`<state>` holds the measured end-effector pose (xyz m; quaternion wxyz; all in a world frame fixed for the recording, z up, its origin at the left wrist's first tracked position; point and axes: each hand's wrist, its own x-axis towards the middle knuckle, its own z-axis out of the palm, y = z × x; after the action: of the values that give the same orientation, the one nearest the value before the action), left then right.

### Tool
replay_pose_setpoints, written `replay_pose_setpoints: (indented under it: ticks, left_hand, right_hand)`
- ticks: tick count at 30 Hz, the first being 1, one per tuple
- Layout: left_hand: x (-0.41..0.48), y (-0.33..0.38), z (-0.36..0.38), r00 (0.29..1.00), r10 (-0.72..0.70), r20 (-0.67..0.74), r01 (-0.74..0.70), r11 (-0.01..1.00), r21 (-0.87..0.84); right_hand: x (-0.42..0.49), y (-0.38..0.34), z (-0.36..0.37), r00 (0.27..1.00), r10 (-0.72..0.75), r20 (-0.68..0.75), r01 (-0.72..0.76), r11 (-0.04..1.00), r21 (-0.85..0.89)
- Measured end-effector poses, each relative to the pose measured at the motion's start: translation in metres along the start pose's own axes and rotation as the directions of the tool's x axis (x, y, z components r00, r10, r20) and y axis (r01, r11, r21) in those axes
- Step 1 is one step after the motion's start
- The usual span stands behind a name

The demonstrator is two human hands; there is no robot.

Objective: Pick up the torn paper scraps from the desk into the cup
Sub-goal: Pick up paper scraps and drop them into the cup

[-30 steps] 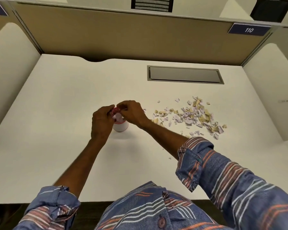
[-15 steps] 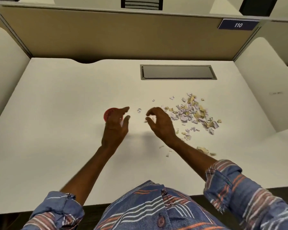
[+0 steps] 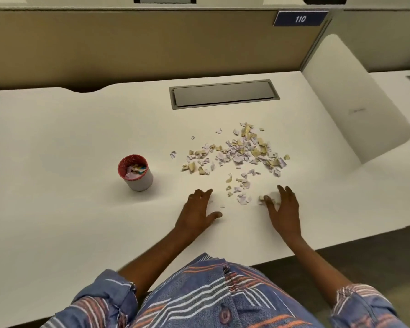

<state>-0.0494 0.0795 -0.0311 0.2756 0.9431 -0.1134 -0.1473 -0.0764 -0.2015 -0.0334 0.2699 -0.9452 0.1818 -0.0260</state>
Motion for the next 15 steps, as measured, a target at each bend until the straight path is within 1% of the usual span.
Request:
replay_pose_setpoints:
  ticks: [2, 5, 7, 9, 12, 14, 15]
  left_hand:
    - [0.003, 0.007, 0.006, 0.999, -0.001, 0.049, 0.001, 1.000, -0.003]
    - [0.009, 0.018, 0.013, 0.995, 0.042, 0.085, -0.041, 0.999, -0.006]
    - [0.012, 0.025, 0.017, 0.993, 0.074, 0.091, -0.075, 0.997, 0.005]
    - [0.015, 0.029, 0.021, 0.991, 0.107, 0.084, -0.108, 0.994, 0.018]
    - [0.016, 0.029, 0.026, 0.990, 0.132, 0.058, -0.132, 0.991, -0.004]
    - [0.017, 0.027, 0.027, 0.992, 0.123, 0.021, -0.123, 0.992, 0.014]
    - [0.019, 0.025, 0.027, 0.993, 0.118, -0.007, -0.118, 0.992, 0.045]
  right_hand:
    - [-0.009, 0.004, 0.006, 0.997, 0.041, 0.063, -0.042, 0.999, 0.004]
    - [-0.015, -0.003, 0.019, 0.989, 0.006, 0.145, -0.005, 1.000, -0.008]
    - [-0.012, -0.015, 0.028, 0.981, -0.071, 0.179, 0.071, 0.997, 0.006]
    - [-0.006, -0.029, 0.036, 0.958, -0.179, 0.224, 0.178, 0.984, 0.023]
    - [0.004, -0.046, 0.045, 0.888, -0.337, 0.312, 0.351, 0.936, 0.011]
    - [0.006, -0.052, 0.049, 0.839, -0.428, 0.337, 0.461, 0.887, -0.023]
    - [0.006, -0.052, 0.049, 0.827, -0.454, 0.332, 0.489, 0.872, -0.025]
